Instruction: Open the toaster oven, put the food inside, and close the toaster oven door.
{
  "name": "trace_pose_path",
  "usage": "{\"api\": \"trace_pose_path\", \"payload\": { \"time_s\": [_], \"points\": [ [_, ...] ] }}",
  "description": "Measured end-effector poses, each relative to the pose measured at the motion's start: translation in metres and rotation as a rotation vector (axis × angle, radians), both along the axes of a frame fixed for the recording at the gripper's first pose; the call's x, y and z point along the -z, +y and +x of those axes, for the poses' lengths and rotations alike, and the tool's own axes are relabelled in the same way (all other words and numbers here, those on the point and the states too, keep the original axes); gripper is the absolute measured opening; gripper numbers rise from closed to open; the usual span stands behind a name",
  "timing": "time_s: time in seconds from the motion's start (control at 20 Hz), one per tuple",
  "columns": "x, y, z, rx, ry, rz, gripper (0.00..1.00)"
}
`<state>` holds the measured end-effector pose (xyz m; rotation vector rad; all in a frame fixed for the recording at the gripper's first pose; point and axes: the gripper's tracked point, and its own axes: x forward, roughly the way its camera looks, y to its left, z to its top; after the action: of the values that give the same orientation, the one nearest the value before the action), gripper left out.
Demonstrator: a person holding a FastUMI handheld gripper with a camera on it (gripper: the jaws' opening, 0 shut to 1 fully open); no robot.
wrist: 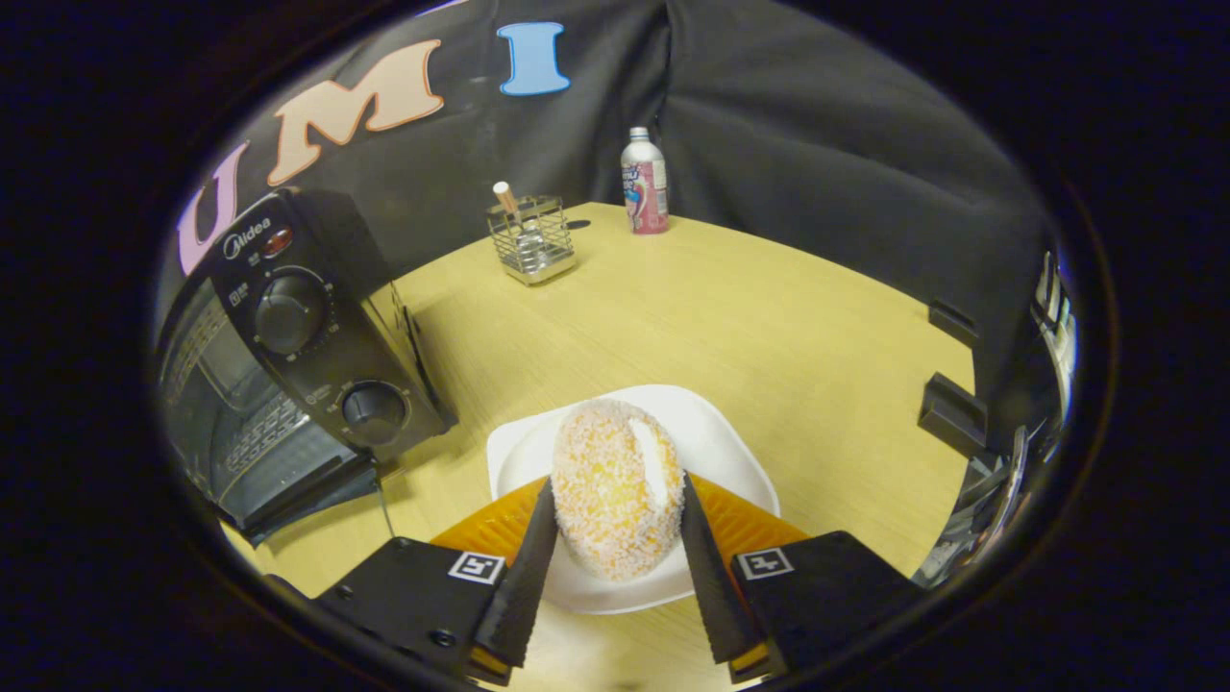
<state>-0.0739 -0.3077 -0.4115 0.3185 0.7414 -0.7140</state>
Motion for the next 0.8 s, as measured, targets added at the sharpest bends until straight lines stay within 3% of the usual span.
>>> {"api": "trace_pose_path", "payload": {
  "time_s": [0.3, 0.45, 0.8],
  "points": [
    [-0.025, 0.007, -0.016, 0.021, -0.022, -0.035, 0.66],
    [-0.039, 0.038, -0.019, 0.002, -0.051, -0.005, 0.66],
    [-0.073, 0.139, 0.009, -0.174, -0.179, 0.054, 0.66]
  ]
}}
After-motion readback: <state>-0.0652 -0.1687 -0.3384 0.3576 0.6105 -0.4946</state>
